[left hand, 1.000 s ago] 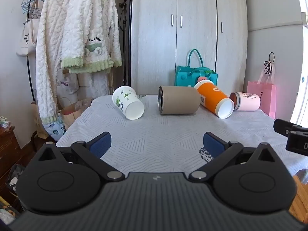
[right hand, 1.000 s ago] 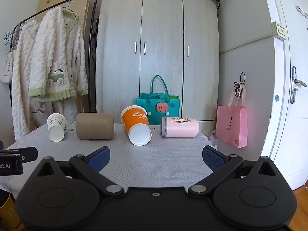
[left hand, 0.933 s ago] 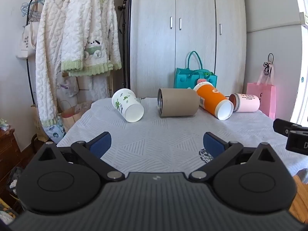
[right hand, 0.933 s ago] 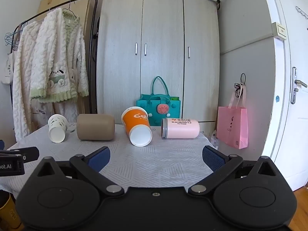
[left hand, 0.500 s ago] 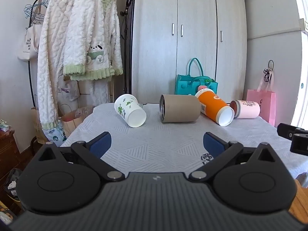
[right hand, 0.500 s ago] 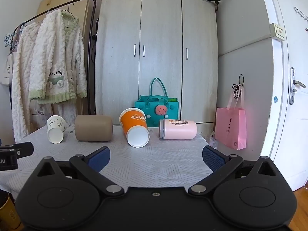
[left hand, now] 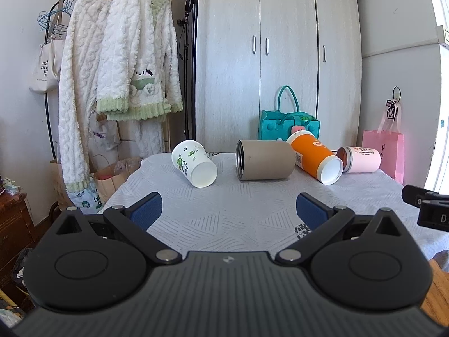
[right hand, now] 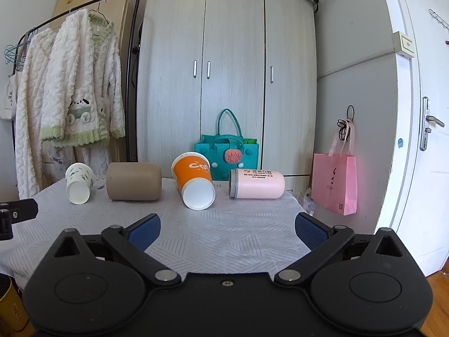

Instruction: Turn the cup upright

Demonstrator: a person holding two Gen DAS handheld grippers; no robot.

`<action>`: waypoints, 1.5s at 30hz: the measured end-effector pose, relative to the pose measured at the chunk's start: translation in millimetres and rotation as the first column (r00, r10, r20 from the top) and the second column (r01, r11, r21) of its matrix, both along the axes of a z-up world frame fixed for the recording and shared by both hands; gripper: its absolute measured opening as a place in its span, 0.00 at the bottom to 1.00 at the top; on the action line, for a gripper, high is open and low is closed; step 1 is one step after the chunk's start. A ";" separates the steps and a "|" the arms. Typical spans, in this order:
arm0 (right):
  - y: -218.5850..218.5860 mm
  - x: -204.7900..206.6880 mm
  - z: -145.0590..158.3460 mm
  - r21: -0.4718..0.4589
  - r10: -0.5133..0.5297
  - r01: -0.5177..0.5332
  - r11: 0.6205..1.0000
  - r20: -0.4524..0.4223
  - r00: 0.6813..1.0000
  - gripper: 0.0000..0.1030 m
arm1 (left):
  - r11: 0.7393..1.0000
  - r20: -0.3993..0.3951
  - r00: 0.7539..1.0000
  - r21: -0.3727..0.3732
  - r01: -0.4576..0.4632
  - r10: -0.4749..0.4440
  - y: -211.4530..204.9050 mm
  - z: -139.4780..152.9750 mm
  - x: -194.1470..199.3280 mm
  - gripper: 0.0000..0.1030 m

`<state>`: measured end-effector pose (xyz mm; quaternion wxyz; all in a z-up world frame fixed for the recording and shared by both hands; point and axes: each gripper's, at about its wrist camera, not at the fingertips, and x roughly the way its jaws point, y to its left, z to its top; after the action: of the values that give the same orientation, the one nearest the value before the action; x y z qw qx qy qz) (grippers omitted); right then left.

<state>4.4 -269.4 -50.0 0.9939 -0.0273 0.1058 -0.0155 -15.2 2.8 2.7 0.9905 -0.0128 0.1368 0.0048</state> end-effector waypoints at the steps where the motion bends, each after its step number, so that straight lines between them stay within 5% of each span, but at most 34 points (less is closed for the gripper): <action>1: -0.2 0.0 0.0 -0.001 -0.001 0.001 1.000 0.000 1.000 1.00 | 1.000 -0.002 1.000 -0.002 -0.002 0.002 0.6 0.0 0.2 1.00; 45: -3.6 -2.7 -1.0 -0.007 -0.038 0.038 0.999 -0.003 0.999 1.00 | 1.000 -0.013 1.000 -0.024 -0.008 0.007 5.8 -5.2 -0.1 1.00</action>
<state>1.7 -273.1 -50.9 0.9932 -0.0289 0.1078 -0.0346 -15.3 8.6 -2.5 0.9894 -0.0253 0.1430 0.0069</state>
